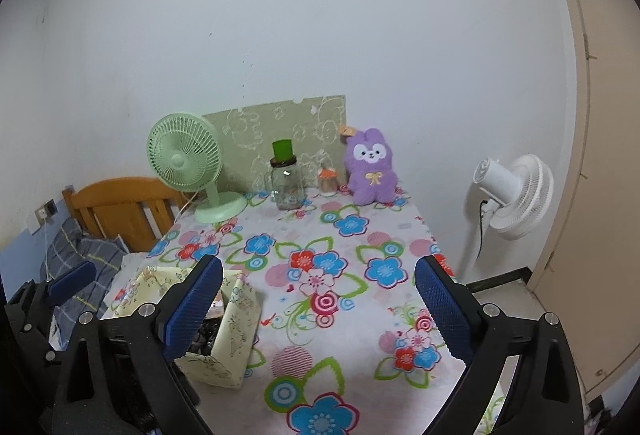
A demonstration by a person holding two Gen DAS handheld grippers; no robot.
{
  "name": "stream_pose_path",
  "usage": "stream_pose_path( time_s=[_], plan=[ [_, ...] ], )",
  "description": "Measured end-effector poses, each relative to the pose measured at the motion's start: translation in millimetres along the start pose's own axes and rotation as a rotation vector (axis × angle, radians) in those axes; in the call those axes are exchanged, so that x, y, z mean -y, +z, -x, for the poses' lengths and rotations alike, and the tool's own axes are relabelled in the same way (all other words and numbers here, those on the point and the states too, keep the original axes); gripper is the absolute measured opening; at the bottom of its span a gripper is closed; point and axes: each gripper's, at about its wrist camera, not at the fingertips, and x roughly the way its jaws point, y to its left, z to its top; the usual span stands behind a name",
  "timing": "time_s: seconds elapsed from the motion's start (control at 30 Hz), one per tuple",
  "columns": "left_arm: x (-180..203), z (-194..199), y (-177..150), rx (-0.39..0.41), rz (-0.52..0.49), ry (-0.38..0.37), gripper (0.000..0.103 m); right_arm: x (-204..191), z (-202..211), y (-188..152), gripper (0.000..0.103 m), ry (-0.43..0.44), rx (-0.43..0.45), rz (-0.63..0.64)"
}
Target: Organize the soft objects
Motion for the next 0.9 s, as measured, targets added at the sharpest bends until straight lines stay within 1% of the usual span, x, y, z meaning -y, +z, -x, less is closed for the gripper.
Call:
stream_pose_path(
  time_s=[0.3, 0.53, 0.7, 0.9],
  plan=[
    [-4.1, 13.5, -3.9, 0.018, -0.005, 0.017, 0.103, 12.0, 18.1, -0.8, 0.099, -0.032, 0.032, -0.017],
    [-15.8, 21.9, -2.3, 0.044, 0.019, 0.034, 0.103, 11.9, 25.6, -0.3, 0.099, -0.045, 0.053, 0.0],
    [-24.0, 22.4, -2.5, 0.039, 0.041, 0.043, 0.103, 10.0, 27.4, -2.0, 0.099, -0.043, 0.053, 0.007],
    [-23.6, 24.8, -4.3, 0.056, 0.041, 0.038, 0.103, 8.9, 26.1, -3.4, 0.1, -0.044, 0.046, 0.008]
  ],
)
